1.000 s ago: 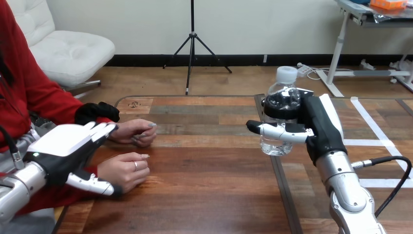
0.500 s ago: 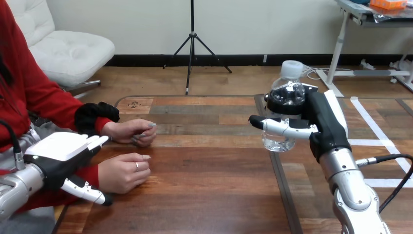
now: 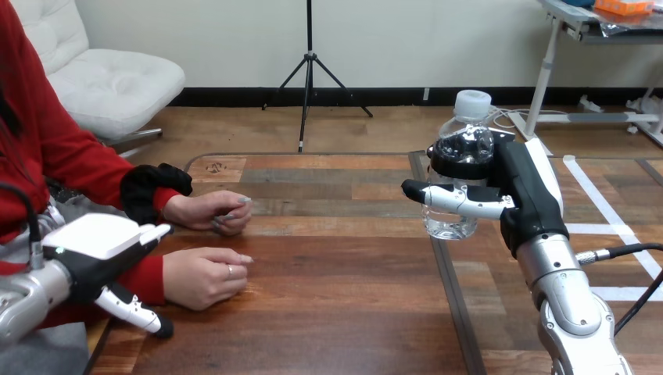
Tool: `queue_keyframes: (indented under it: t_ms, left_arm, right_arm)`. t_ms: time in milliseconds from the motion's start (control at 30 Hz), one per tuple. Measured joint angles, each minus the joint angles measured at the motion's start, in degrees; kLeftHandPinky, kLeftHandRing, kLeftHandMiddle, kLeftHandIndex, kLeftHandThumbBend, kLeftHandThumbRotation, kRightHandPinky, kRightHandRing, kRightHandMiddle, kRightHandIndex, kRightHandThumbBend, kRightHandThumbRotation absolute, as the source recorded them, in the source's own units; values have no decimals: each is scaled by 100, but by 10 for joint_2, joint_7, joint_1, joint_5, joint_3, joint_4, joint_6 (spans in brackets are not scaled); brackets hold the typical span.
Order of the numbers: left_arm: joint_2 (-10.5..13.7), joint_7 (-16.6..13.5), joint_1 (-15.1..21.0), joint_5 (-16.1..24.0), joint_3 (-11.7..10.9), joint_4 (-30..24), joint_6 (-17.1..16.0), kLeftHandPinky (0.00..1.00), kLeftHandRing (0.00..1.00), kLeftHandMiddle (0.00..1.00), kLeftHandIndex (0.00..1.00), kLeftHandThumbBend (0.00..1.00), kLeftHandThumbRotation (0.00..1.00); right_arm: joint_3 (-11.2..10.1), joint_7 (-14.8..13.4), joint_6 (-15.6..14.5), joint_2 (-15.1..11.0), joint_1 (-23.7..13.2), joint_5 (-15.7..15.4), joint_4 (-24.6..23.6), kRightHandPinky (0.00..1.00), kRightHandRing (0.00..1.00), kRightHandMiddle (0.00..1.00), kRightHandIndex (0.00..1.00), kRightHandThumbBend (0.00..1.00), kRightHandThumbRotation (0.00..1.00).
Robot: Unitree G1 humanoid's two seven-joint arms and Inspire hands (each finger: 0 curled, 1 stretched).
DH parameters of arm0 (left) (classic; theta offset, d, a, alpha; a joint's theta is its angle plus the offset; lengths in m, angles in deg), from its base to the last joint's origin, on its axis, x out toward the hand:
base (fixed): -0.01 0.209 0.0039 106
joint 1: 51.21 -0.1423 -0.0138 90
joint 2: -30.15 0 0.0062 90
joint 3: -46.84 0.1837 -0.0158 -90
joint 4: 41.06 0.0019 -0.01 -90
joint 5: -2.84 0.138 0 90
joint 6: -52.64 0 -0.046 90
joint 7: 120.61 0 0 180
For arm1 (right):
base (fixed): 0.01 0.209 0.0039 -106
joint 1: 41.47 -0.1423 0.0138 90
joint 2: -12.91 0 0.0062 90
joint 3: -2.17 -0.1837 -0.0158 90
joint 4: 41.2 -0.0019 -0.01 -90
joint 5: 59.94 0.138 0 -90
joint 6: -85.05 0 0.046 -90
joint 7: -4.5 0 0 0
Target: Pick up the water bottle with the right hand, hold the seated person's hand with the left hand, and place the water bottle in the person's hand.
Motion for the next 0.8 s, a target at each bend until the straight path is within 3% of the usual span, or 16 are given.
queue_keyframes:
  t_ms: [333,800]
  left_arm:
    - [-4,-15,23,8,26,6,29,88,91,93,96,100,41]
    - [-14,-33,33,6,39,14,54,86,89,91,92,100,27]
  right_arm:
    - [-1,3,-17,0,12,0,-36,27,35,45,46,88,0]
    - [-10,12,-30,-1,25,3,-61,27,35,45,46,87,0]
